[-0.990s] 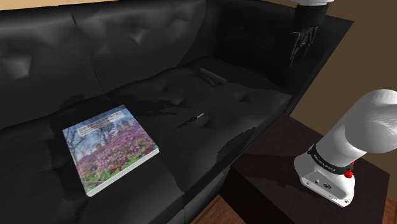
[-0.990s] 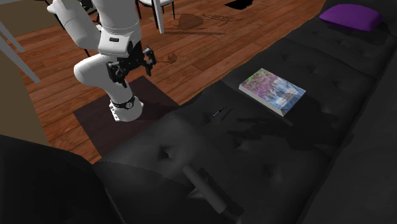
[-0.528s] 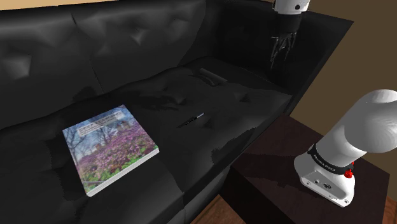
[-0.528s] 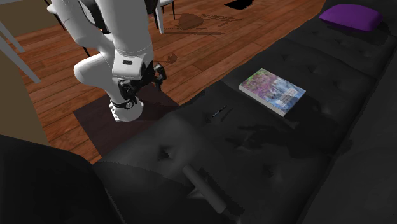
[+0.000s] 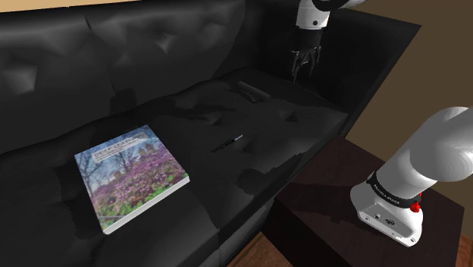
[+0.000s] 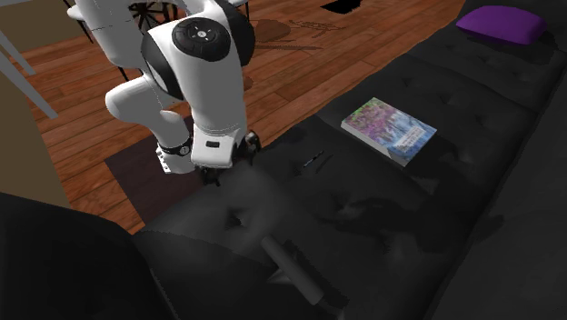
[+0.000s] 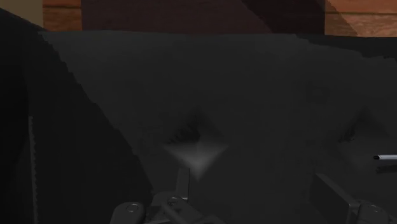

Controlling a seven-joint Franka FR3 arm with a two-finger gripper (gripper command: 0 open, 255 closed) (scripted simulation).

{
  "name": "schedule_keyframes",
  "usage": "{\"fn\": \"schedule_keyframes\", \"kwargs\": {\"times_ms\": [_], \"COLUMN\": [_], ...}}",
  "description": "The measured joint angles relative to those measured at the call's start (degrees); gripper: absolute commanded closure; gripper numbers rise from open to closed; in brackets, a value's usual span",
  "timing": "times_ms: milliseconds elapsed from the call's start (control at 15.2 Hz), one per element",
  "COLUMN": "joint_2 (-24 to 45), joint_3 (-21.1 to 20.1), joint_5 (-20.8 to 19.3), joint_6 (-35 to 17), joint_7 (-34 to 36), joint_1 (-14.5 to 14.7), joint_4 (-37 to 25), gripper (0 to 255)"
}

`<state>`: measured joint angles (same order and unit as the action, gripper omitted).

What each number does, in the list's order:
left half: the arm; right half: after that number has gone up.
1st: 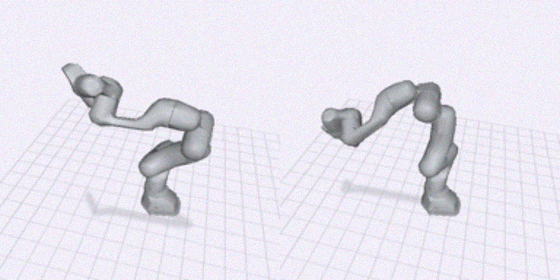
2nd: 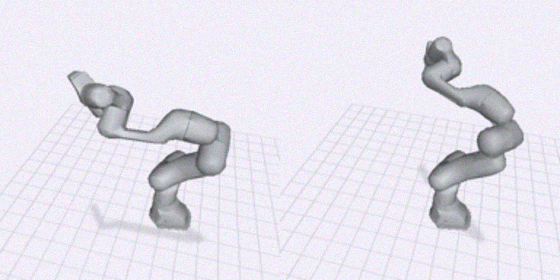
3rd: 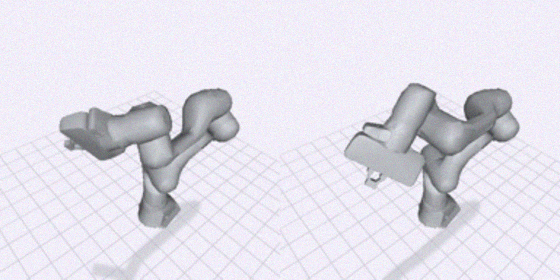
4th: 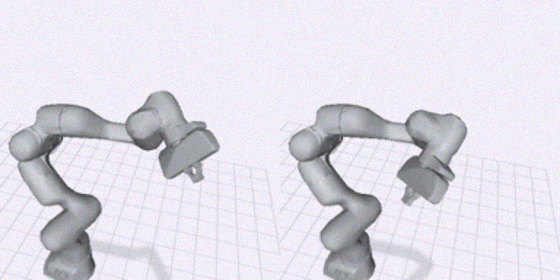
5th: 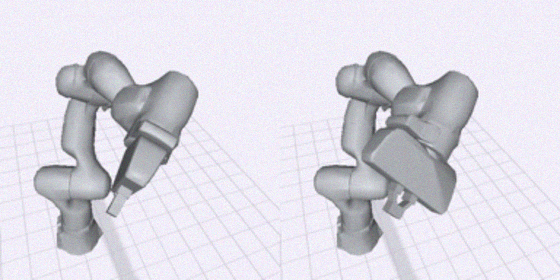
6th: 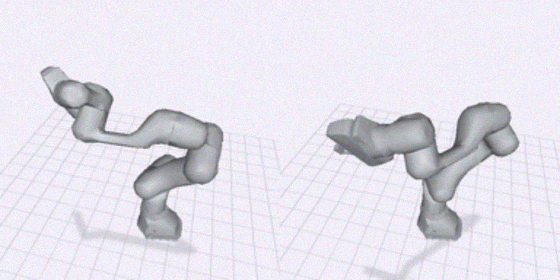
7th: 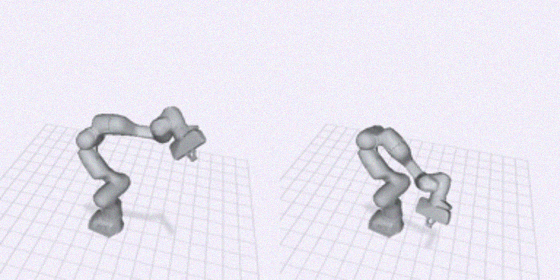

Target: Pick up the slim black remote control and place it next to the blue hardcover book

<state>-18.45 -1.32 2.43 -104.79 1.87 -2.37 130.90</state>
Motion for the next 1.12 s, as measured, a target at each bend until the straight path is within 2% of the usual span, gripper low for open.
{"fn": "schedule_keyframes", "kwargs": {"times_ms": [264,462,1122], "joint_2": [7.87,14.97,36.48], "joint_3": [0.35,0.8,1.19], "joint_5": [0.42,0.72,2.38], "joint_6": [-4.74,-7.25,-11.04], "joint_7": [-0.41,-1.1,-2.12], "joint_1": [-0.22,-0.56,-1.29], "joint_4": [-3.56,-8.52,-27.27], "gripper": [0,0,0]}}
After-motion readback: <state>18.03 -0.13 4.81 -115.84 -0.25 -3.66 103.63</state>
